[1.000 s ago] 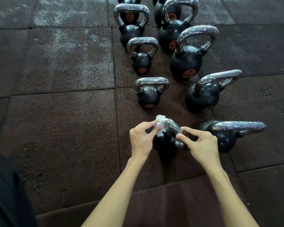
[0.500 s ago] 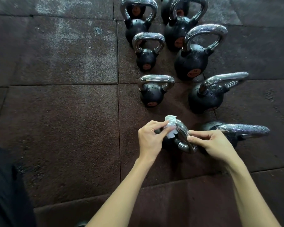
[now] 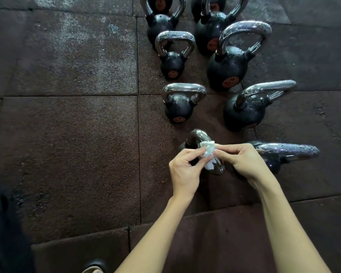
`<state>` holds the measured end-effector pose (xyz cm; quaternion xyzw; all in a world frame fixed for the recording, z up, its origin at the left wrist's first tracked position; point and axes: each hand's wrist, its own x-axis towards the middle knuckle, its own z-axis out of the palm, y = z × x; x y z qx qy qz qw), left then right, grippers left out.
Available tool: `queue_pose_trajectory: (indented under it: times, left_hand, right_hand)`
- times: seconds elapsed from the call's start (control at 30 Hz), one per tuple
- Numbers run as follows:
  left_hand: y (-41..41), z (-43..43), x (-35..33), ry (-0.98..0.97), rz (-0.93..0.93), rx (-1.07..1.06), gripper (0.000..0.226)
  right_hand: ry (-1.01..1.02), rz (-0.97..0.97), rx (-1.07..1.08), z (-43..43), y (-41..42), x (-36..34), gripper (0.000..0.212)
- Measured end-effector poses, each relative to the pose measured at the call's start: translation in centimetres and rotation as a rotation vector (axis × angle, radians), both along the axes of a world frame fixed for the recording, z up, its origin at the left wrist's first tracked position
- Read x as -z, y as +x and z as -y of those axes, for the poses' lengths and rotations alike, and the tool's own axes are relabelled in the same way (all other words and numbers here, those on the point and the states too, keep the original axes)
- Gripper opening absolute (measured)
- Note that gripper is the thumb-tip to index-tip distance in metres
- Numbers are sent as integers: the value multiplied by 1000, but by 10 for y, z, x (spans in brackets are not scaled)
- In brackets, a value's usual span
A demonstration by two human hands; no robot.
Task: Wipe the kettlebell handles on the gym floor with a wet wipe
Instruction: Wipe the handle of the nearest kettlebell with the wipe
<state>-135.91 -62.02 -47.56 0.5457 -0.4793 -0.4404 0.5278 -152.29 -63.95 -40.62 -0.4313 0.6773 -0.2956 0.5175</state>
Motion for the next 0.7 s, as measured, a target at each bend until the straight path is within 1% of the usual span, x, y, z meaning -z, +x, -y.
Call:
queue_pose_trajectory:
  times: [0.13,0.2,0.37,0.57,0.7]
  left_hand:
    - [8,16,5,3,-29,-20,27]
    - [6,6,8,6,-45,-21,27]
    - [-7,-27,20,16,-79,72,25]
    - [-11,-30,27,-89,93,-36,25]
    - [-7,-35,49,-100,253,43,17]
  right_hand:
    - [26,37,36,9,4,0,25]
    - [44,43,41,13,7,1,26]
    - [97,10,35,20,8,-5,20]
    - [103,10,17,24,13,-5,22]
    - [96,1,7,23,14,-4,21]
